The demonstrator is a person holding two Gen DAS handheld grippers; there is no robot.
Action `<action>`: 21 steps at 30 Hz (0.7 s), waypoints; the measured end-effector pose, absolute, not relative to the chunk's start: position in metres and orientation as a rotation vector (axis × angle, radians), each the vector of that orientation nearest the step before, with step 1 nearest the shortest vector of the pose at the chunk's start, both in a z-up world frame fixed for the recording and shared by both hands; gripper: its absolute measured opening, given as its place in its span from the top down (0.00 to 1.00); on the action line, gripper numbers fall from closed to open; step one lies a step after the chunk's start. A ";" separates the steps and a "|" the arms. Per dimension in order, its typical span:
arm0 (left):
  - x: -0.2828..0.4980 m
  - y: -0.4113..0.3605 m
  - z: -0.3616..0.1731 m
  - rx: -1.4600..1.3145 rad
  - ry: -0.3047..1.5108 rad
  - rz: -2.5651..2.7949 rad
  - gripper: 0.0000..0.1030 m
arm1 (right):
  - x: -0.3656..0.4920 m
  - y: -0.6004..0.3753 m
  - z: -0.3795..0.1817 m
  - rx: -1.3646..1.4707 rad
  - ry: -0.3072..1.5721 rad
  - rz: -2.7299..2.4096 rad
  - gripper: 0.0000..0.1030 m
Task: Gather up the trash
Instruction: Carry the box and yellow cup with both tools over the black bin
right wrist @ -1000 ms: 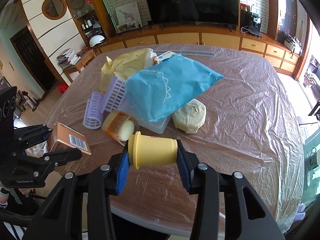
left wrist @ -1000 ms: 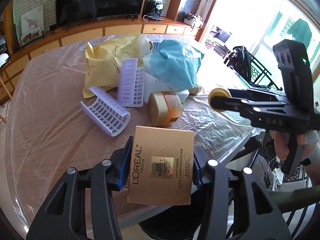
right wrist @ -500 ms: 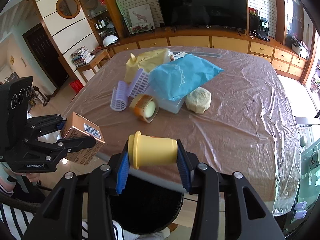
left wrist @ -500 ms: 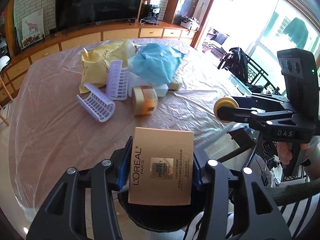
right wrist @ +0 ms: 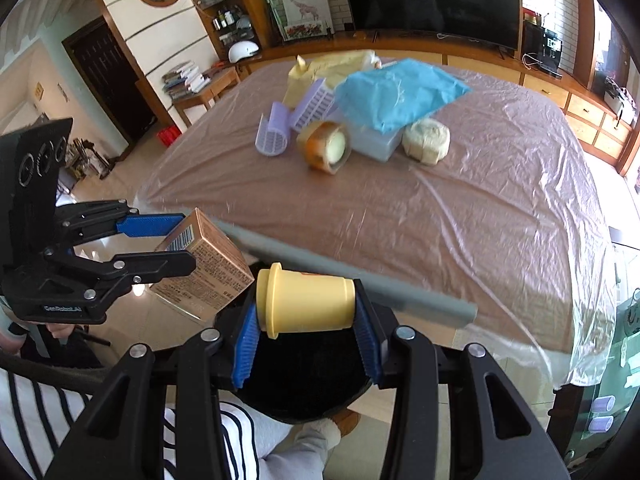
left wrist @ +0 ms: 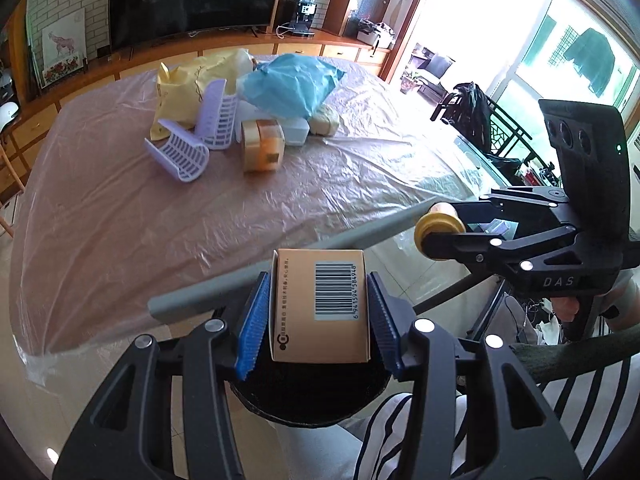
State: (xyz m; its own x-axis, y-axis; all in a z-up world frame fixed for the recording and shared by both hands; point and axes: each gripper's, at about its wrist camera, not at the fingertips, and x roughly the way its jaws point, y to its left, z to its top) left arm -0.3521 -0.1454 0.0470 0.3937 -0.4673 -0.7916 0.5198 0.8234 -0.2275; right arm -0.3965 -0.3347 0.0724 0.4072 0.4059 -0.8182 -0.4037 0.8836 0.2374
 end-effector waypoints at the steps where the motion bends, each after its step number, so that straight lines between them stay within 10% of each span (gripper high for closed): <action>1: -0.352 -0.146 0.045 0.059 0.987 -0.623 0.53 | -0.398 -0.333 0.067 -0.001 1.043 0.512 0.59; 21: -0.369 -0.152 -0.003 0.068 1.076 -0.572 0.53 | -0.401 -0.321 0.011 -0.039 1.155 0.504 0.59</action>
State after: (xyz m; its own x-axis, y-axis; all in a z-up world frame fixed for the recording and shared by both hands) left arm -0.3693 -0.1523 -0.0027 0.3452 -0.4079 -0.8452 0.4721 0.8538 -0.2193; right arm -0.4013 -0.3213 0.0113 0.3052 0.3611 -0.8812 -0.4006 0.8882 0.2252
